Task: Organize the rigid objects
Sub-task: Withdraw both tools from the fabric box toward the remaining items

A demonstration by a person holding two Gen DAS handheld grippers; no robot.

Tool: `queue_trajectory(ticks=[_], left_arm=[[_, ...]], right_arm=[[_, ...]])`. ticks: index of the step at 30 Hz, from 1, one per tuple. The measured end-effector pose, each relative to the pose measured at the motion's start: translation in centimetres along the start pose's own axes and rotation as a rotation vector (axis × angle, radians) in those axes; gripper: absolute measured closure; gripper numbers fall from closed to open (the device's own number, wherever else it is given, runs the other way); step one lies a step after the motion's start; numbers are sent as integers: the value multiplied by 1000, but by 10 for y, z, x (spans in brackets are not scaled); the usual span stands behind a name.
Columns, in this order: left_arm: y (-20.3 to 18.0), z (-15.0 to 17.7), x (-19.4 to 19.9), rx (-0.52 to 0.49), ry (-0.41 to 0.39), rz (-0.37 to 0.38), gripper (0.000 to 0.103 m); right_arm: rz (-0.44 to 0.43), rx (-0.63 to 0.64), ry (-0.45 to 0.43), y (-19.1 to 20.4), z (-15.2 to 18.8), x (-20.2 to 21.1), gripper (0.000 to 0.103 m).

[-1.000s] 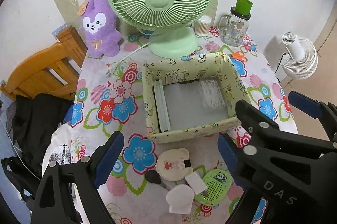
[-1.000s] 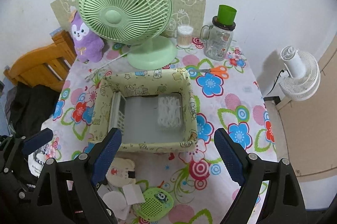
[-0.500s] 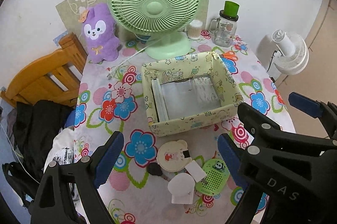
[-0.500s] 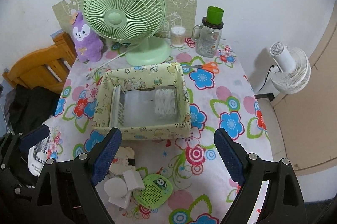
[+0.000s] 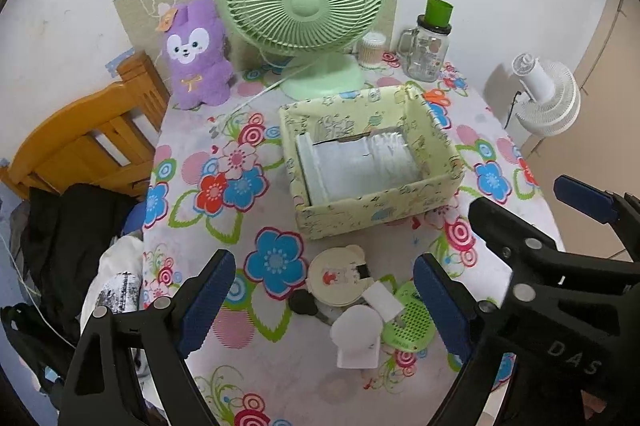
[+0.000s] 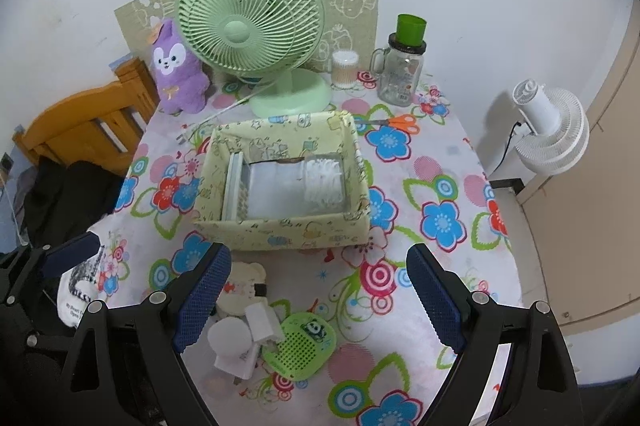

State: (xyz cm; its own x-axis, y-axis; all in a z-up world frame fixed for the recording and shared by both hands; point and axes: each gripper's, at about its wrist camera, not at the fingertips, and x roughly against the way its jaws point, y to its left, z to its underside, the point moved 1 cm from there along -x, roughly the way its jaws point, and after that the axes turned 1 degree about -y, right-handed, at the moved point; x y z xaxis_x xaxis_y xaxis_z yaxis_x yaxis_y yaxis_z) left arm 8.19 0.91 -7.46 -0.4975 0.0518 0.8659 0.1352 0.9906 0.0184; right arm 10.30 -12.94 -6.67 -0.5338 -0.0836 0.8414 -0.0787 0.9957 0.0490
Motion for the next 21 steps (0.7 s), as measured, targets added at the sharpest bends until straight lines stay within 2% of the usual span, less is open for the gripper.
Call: queue_trajectory(ticks=[11,21], left_arm=[[10,28,-27,5,63,40,11],[17,42,-46,18,90,52,11]], right_arm=[[-42,19,50,9,30,-21,12],[-56,38,68,13,42,-38,12]])
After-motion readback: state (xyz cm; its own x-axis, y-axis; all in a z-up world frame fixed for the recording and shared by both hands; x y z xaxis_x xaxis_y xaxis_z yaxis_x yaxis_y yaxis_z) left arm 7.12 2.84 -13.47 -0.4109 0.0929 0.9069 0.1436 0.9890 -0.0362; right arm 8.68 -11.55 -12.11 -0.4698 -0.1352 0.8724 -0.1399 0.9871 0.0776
